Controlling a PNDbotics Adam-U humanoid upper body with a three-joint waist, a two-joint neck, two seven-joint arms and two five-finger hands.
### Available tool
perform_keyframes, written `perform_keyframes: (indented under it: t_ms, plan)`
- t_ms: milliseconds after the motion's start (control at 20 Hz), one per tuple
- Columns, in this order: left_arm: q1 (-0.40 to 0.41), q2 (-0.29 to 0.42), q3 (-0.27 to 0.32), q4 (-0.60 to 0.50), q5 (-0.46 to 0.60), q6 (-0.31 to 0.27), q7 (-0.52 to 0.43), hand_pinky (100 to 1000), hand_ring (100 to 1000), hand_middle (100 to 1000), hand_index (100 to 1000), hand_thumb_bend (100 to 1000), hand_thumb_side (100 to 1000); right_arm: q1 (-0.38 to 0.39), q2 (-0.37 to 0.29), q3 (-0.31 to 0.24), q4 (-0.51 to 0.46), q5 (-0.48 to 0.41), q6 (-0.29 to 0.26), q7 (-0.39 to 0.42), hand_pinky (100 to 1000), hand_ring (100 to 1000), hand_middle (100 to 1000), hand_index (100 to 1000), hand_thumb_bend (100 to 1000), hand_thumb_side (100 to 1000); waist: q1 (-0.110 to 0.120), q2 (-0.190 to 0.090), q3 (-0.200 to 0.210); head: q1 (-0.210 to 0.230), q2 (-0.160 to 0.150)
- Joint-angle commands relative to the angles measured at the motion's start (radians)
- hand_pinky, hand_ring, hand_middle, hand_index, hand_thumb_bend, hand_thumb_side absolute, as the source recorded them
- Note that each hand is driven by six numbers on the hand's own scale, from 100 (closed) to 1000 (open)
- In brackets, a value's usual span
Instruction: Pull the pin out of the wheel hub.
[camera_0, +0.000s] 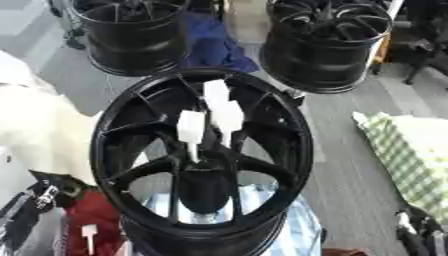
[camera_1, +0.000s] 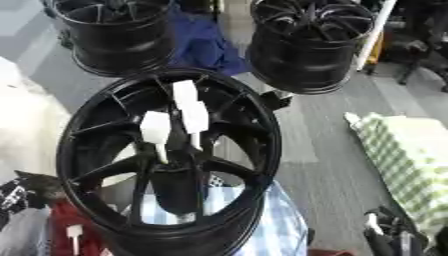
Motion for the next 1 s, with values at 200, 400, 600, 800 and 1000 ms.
perform_keyframes:
  t_ms: [200, 400, 600, 800, 1000]
  plan:
    - [0.002, 0.022, 0.002, -0.018, -0.001, 0.005, -0.002, 654, 595, 599, 828, 100, 669, -0.118, -0.409, -0.004, -0.383, 0.086, 0.179, 0.274, 656, 677, 665, 861, 100, 453, -0.002, -0.016, 0.001, -0.006, 0.006]
    - [0.002, 0.021, -0.001, -0.017, -0.003, 0.005, -0.005, 654, 594, 598, 828, 100, 669, -0.280, -0.583, 0.065, -0.496, 0.023, 0.228, 0.525, 693, 692, 700, 886, 100, 480, -0.001, -0.021, 0.013, -0.017, 0.006]
    - [0.005, 0.022, -0.005, -0.016, -0.005, 0.004, -0.010, 655, 595, 599, 829, 100, 670, -0.497, -0.609, 0.158, -0.506, -0.015, 0.209, 0.756, 711, 702, 731, 902, 100, 511, -0.002, -0.027, 0.024, -0.032, 0.006]
    - [0.007, 0.021, -0.008, -0.018, -0.005, 0.003, -0.016, 655, 595, 599, 829, 100, 672, -0.678, -0.544, 0.256, -0.503, -0.027, 0.243, 0.952, 720, 708, 764, 922, 100, 557, -0.001, -0.030, 0.027, -0.043, 0.006]
    - [0.008, 0.019, -0.012, -0.022, -0.004, 0.002, -0.024, 655, 595, 599, 829, 100, 675, -0.825, -0.433, 0.341, -0.427, 0.003, 0.275, 1.115, 719, 696, 777, 924, 100, 586, -0.001, -0.030, 0.032, -0.053, 0.006]
